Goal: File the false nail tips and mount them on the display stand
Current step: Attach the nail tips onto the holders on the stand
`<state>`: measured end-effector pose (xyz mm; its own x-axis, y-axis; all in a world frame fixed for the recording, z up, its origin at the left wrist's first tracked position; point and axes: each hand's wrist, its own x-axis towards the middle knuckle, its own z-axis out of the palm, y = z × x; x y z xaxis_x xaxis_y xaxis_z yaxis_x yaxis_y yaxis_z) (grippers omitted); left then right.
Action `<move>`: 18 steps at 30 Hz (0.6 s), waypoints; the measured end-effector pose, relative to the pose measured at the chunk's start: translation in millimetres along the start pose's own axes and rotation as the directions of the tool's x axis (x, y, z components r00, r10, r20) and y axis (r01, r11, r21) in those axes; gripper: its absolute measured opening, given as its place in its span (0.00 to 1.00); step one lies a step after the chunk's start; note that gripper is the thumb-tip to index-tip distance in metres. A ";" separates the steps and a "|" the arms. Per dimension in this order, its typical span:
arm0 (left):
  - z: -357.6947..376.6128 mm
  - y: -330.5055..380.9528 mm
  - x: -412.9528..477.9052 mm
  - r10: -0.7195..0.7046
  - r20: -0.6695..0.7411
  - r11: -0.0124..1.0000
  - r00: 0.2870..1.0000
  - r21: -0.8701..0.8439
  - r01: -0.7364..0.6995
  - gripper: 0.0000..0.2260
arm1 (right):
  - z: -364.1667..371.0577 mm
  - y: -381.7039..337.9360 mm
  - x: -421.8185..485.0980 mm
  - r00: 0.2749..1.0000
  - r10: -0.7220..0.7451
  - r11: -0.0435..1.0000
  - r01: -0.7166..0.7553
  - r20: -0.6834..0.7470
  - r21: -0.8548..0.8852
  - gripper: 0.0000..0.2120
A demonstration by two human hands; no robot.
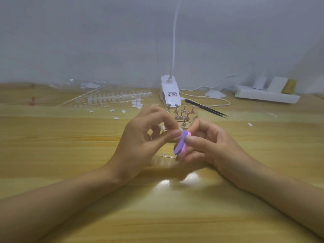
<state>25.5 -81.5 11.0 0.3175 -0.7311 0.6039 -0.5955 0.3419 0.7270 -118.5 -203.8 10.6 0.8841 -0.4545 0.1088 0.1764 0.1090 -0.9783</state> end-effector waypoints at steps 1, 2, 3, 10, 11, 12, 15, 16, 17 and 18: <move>-0.2 0.0 -0.1 -0.002 0.004 1.000 1.000 0.004 0.002 0.05 | 0.4 0.7 0.2 1.000 -0.018 1.000 0.018 0.003 -0.012 0.11; 0.1 0.2 0.1 -0.005 0.009 1.000 1.000 0.004 0.005 0.05 | 0.5 -0.2 0.7 0.999 -0.033 0.999 0.033 -0.034 0.007 0.11; 0.3 0.4 0.2 -0.007 0.009 1.000 1.000 0.004 0.007 0.05 | -0.2 -1.1 1.0 0.996 -0.037 0.999 0.040 -0.081 0.036 0.10; -0.3 -1.4 0.9 -0.013 -0.002 1.000 1.000 -0.014 0.013 0.04 | 0.4 0.4 0.9 0.994 -0.048 0.998 0.051 -0.093 0.025 0.13; -0.4 -1.5 1.0 -0.025 -0.013 0.999 1.000 -0.025 0.025 0.04 | -1.2 0.2 1.1 0.991 -0.049 0.998 0.055 -0.126 0.040 0.13; -0.4 -1.6 1.0 -0.034 -0.023 0.999 0.999 -0.031 0.034 0.04 | -1.5 0.2 1.2 0.992 -0.042 0.998 0.047 -0.123 0.040 0.12; -0.7 -2.6 0.9 -0.047 -0.013 0.998 0.999 -0.033 0.047 0.03 | 0.1 2.0 0.2 0.999 -0.041 0.999 0.041 -0.018 0.007 0.11; -0.9 -2.5 0.9 -0.058 -0.010 0.998 0.998 -0.037 0.058 0.03 | 1.0 2.1 0.3 0.998 -0.057 0.998 0.057 -0.038 0.010 0.11; -1.4 -2.6 1.1 -0.070 -0.012 0.997 0.997 -0.044 0.069 0.04 | 1.1 1.5 0.7 0.994 -0.071 0.997 0.073 -0.084 0.018 0.11; -1.8 -2.7 1.1 -0.079 -0.017 0.996 0.997 -0.051 0.078 0.04 | 0.0 1.2 0.9 0.989 -0.077 0.997 0.080 -0.124 0.022 0.11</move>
<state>28.8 -82.2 10.3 0.3765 -0.7457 0.5498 -0.5304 0.3131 0.7878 -117.5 -204.1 9.5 0.8074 -0.5675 0.1612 0.2563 0.0913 -0.9623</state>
